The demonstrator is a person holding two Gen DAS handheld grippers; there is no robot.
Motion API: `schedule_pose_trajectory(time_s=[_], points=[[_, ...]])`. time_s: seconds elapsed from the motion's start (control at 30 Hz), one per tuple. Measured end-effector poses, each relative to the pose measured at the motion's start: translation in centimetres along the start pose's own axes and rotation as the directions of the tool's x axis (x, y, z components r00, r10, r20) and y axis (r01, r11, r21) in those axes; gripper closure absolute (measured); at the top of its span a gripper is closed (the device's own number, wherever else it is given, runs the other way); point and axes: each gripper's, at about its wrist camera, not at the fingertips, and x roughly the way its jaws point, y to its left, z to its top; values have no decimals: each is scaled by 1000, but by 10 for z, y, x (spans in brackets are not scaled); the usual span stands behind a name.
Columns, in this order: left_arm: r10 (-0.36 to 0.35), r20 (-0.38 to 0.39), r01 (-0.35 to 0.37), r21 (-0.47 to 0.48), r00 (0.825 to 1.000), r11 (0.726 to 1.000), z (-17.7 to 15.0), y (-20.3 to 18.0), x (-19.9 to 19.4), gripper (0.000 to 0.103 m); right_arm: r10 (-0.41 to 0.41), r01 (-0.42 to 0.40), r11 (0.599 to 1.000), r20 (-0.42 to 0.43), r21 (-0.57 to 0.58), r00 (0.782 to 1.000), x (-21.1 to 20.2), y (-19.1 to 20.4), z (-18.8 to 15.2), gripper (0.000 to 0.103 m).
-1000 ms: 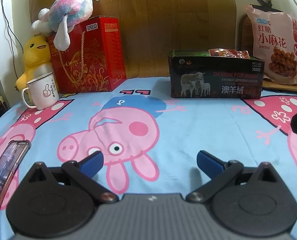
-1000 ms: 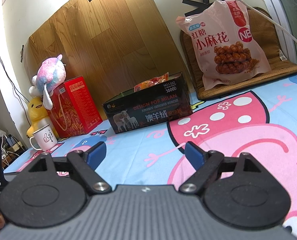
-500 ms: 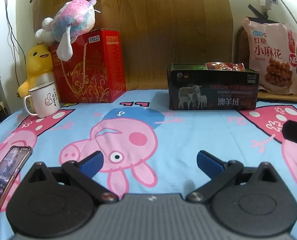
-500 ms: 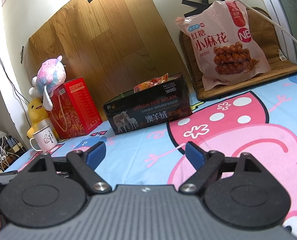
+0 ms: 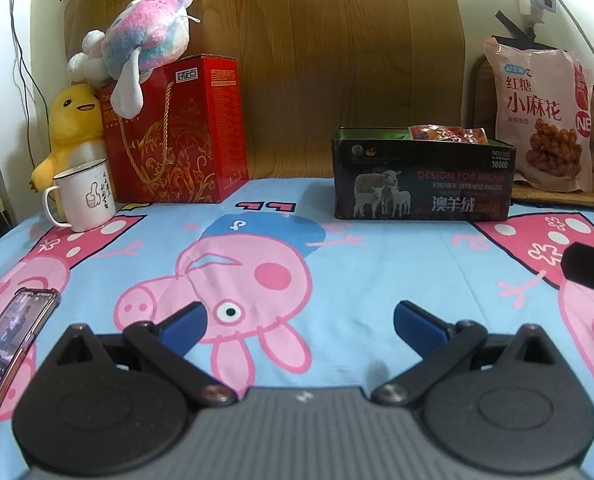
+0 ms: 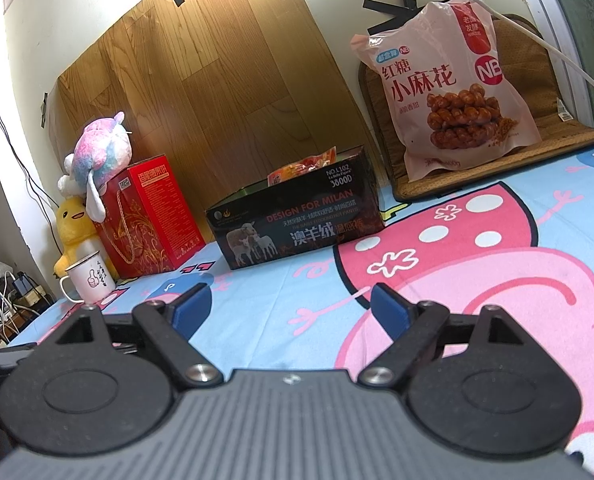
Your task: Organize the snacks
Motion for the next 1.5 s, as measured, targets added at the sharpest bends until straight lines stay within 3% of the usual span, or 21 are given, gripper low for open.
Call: schedule_pose_trajectory(time_s=[1.5], points=[[42, -20, -41, 34, 999, 999, 0, -4, 3, 0, 1, -1, 1000, 0, 0, 1000, 0, 0, -1, 14]])
